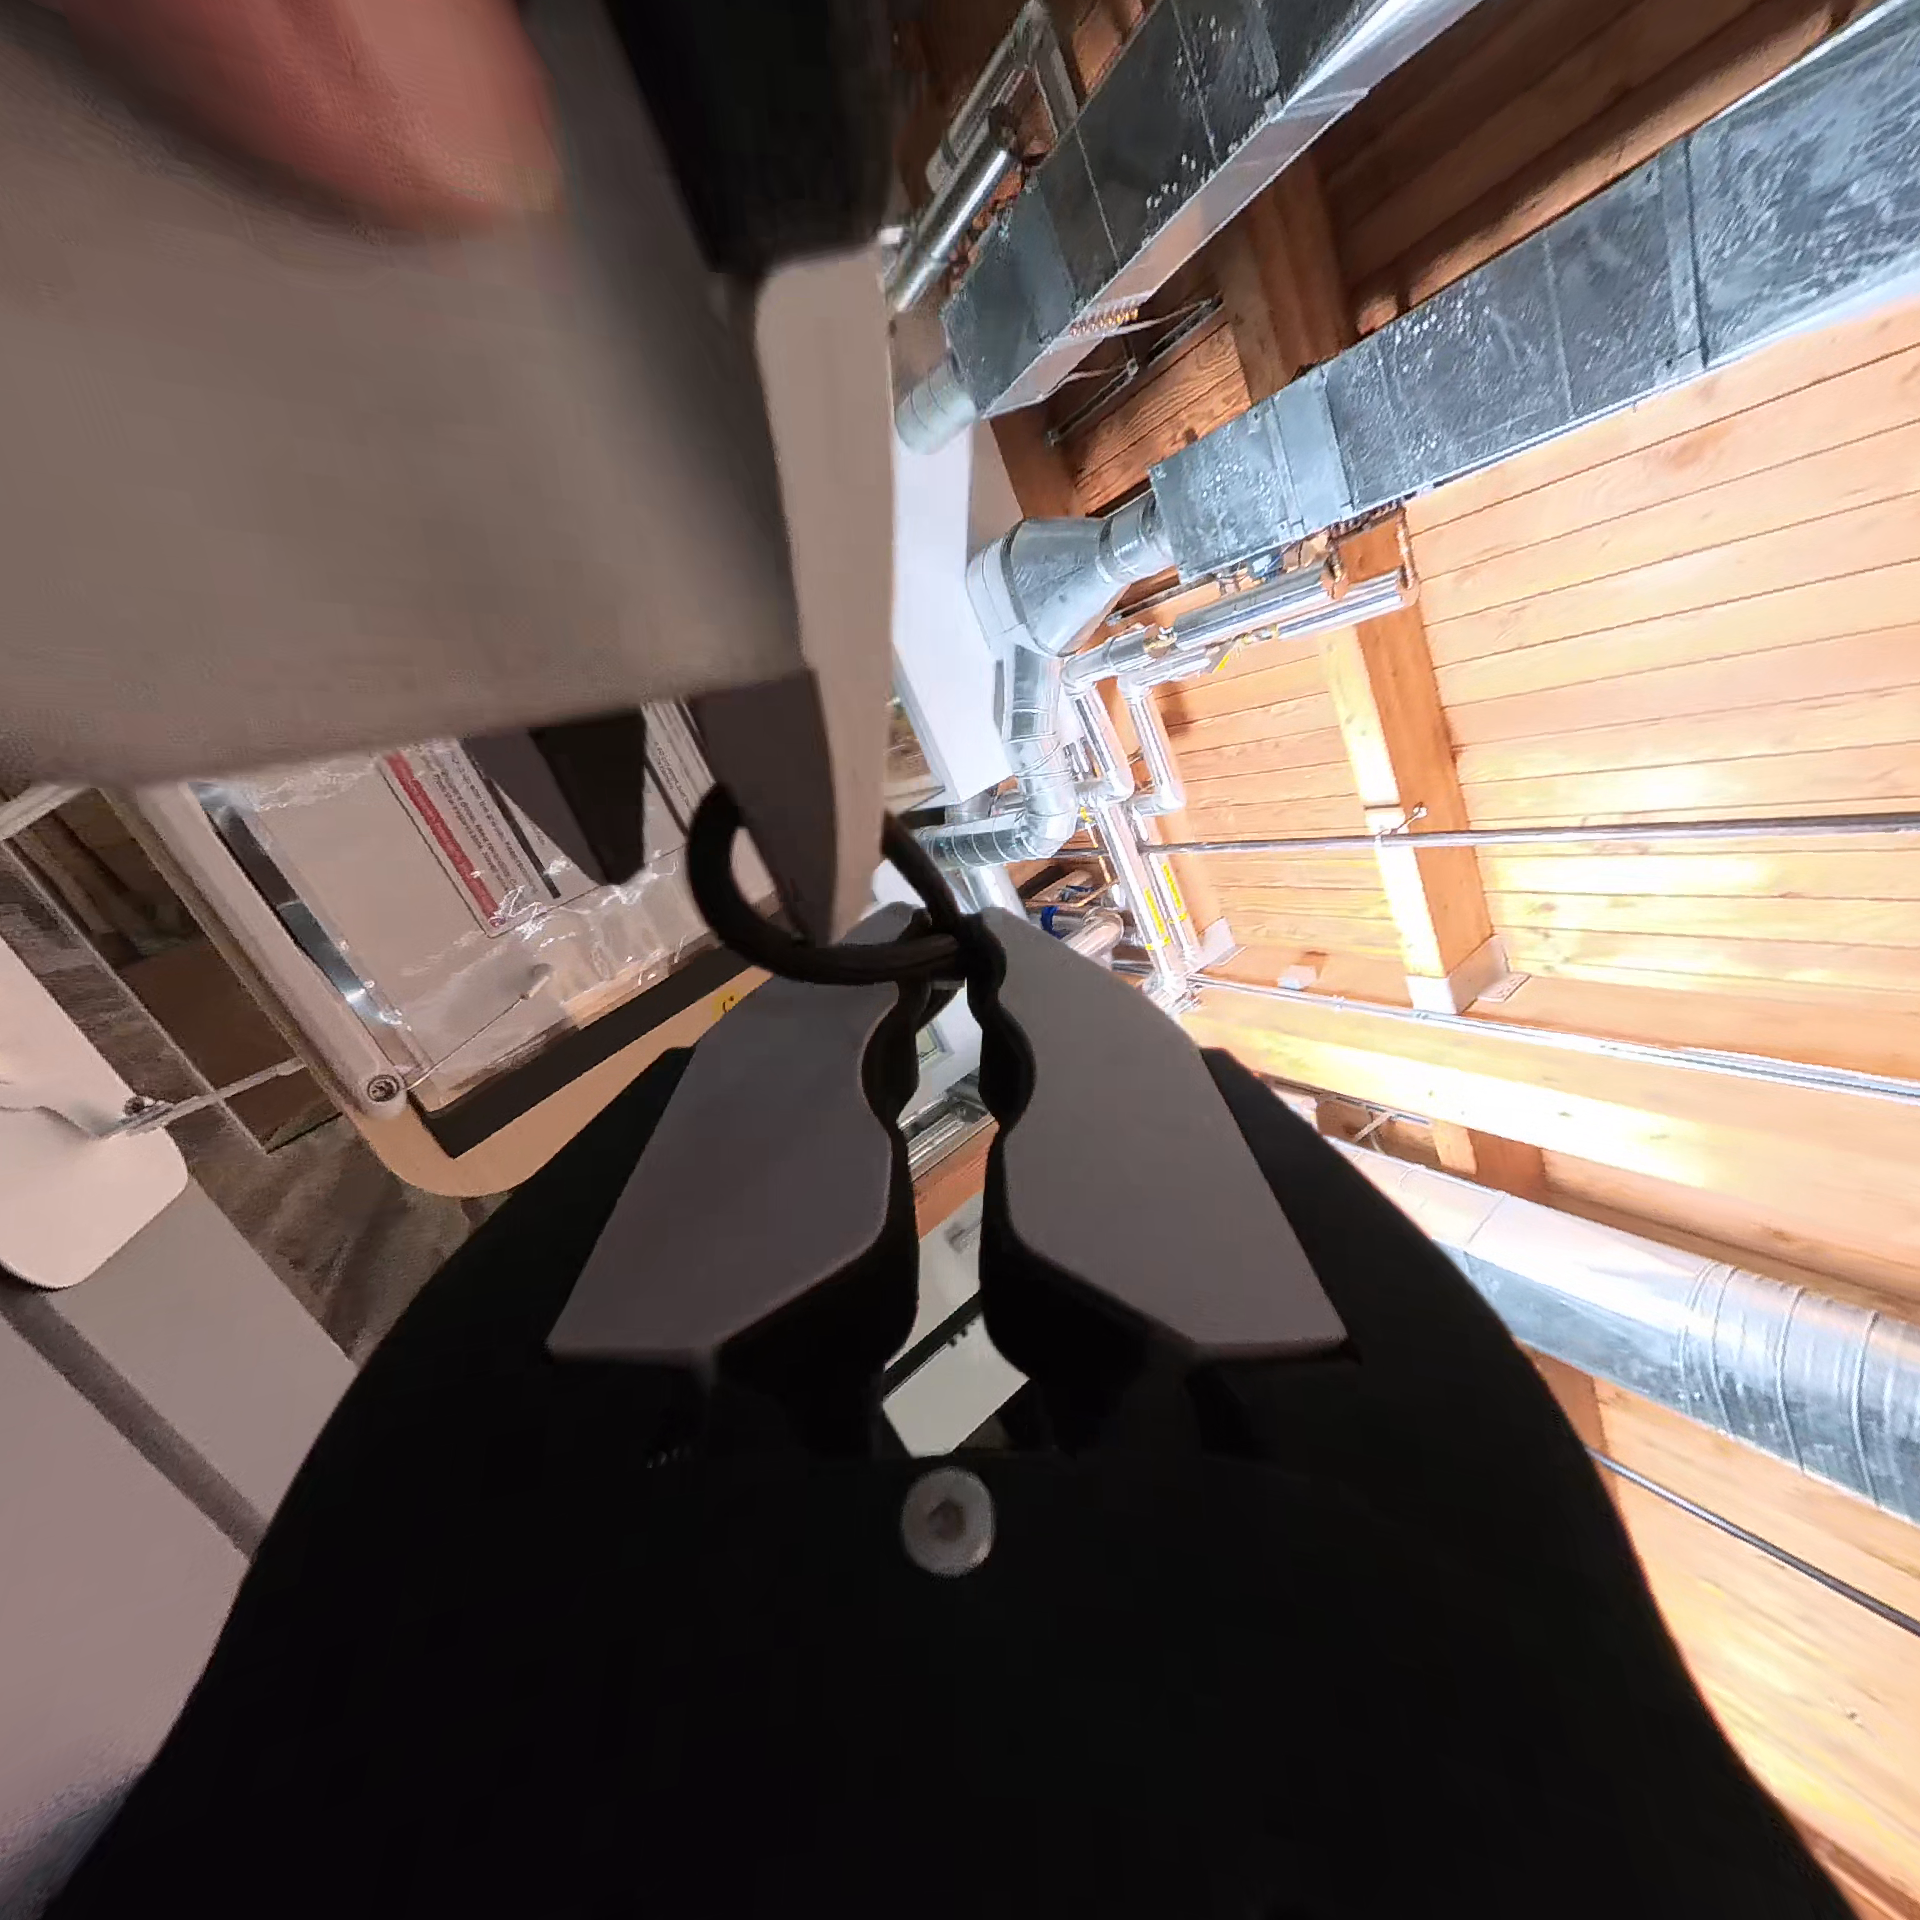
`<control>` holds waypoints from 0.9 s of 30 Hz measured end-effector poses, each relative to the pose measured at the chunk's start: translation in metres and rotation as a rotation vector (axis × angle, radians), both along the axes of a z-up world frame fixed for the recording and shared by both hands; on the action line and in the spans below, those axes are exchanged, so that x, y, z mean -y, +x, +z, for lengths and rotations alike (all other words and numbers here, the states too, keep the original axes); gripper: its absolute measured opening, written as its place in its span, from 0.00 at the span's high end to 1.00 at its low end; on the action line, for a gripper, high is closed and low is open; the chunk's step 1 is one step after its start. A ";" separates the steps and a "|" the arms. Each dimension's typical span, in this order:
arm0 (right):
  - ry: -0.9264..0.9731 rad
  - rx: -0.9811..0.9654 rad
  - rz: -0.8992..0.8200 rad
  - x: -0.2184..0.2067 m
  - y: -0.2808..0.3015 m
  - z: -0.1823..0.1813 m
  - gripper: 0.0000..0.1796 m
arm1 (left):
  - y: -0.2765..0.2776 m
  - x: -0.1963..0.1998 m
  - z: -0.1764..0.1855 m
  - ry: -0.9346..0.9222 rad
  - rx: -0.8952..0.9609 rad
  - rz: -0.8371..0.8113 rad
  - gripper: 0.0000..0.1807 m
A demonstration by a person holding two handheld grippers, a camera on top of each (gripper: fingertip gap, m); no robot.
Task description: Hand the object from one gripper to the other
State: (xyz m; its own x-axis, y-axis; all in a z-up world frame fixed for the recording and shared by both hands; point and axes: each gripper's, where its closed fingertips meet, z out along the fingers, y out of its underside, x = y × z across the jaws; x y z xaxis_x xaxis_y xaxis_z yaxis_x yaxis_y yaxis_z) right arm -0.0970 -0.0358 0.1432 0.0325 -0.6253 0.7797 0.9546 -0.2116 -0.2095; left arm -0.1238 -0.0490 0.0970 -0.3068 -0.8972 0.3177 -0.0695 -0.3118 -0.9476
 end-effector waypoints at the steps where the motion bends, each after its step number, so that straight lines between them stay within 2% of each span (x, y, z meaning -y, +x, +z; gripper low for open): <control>1: 0.004 0.014 -0.003 0.000 -0.003 0.000 0.96 | 0.001 0.000 -0.002 -0.002 -0.003 -0.008 0.81; 4: 0.030 0.083 -0.003 0.004 -0.015 0.002 0.96 | 0.001 -0.005 -0.005 -0.031 -0.005 -0.007 0.98; 7: 0.033 0.124 0.052 0.004 -0.030 0.000 0.93 | -0.002 -0.020 0.001 -0.059 0.023 0.025 0.98; 11: 0.059 0.151 0.168 0.009 -0.044 0.001 0.78 | -0.017 -0.046 0.021 0.074 0.106 0.117 0.99; 14: 0.093 0.157 0.267 0.020 -0.047 0.008 0.77 | -0.039 -0.067 0.044 0.246 0.176 0.227 0.98; 17: 0.116 0.145 0.334 0.031 -0.040 0.016 0.81 | -0.066 -0.083 0.068 0.344 0.235 0.302 0.99; 19: 0.090 0.072 0.373 0.032 -0.029 0.018 0.86 | -0.083 -0.093 0.080 0.413 0.258 0.354 0.99; 23: -0.113 -0.255 0.495 0.007 -0.007 0.005 0.86 | -0.109 -0.110 0.092 0.434 0.222 0.420 0.99; 27: -0.330 -0.561 0.723 -0.012 -0.019 -0.020 0.83 | -0.123 -0.096 0.095 0.288 0.186 0.246 0.99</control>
State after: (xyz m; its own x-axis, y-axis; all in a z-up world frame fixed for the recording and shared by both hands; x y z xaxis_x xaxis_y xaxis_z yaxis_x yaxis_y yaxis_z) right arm -0.1155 -0.0237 0.1229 0.7430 -0.0610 0.6665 0.6570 0.2567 -0.7089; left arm -0.2465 0.0466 0.1923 -0.1008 -0.9949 0.0029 0.1543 -0.0186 -0.9879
